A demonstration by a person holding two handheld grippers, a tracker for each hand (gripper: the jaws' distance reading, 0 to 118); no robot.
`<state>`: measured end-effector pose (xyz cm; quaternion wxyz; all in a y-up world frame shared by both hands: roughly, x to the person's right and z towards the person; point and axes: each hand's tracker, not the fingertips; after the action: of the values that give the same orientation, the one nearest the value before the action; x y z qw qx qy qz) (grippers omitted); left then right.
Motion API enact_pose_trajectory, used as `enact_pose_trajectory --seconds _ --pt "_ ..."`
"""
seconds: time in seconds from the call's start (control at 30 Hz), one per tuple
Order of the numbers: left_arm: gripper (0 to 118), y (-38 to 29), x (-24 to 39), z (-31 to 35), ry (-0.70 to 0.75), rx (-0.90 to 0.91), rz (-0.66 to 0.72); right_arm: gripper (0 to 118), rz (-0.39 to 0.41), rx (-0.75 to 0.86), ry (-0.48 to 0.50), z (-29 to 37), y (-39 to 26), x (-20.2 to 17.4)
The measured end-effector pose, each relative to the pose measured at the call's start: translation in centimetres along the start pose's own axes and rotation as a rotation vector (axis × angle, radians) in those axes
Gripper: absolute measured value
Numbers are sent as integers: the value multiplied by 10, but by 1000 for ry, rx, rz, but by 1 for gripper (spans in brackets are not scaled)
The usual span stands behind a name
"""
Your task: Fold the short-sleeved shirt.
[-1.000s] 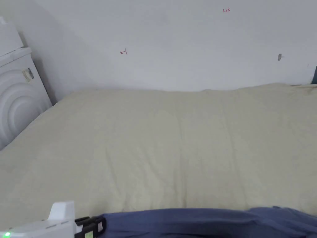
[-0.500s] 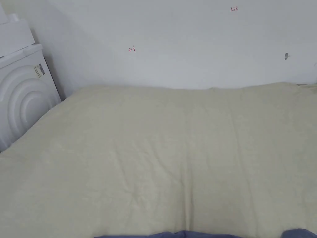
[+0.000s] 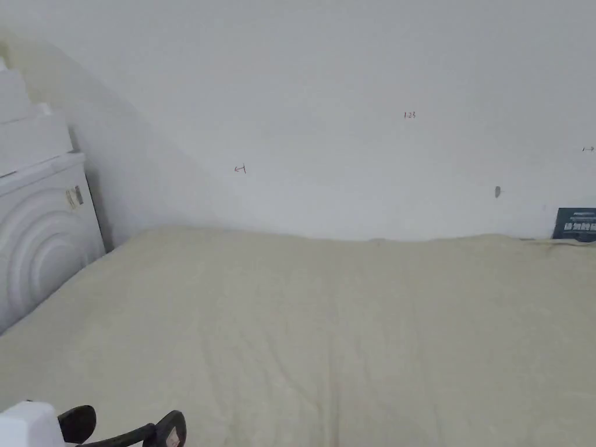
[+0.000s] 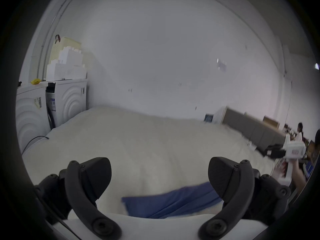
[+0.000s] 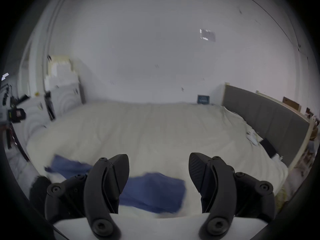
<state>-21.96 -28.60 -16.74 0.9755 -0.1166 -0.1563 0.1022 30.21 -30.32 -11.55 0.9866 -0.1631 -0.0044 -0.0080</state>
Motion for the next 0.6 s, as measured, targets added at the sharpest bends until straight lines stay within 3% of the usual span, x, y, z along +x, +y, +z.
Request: enact_pose_trajectory --seconds 0.1,0.37,0.43,0.47,0.5,0.57,0.6 --pt "115 1 28 -2 -30 58 5 75 -17 96 40 2 9 -28" --pt "114 -14 56 -13 -42 -7 -47 75 -86 67 120 -12 -14 -53" --pt "105 -19 57 -11 -43 -11 -48 75 -114 59 123 -13 -19 -56" --pt "96 -22 56 -10 -38 -18 -45 73 -139 43 130 -13 -22 -55" --pt "75 -24 54 -10 -34 -23 -26 61 -151 41 148 -13 -25 -53" --pt "35 -30 45 -12 -39 -39 52 16 -165 34 143 -14 -27 -54" --pt "22 -32 40 -15 -35 -64 82 3 -169 20 138 -16 -29 -54"
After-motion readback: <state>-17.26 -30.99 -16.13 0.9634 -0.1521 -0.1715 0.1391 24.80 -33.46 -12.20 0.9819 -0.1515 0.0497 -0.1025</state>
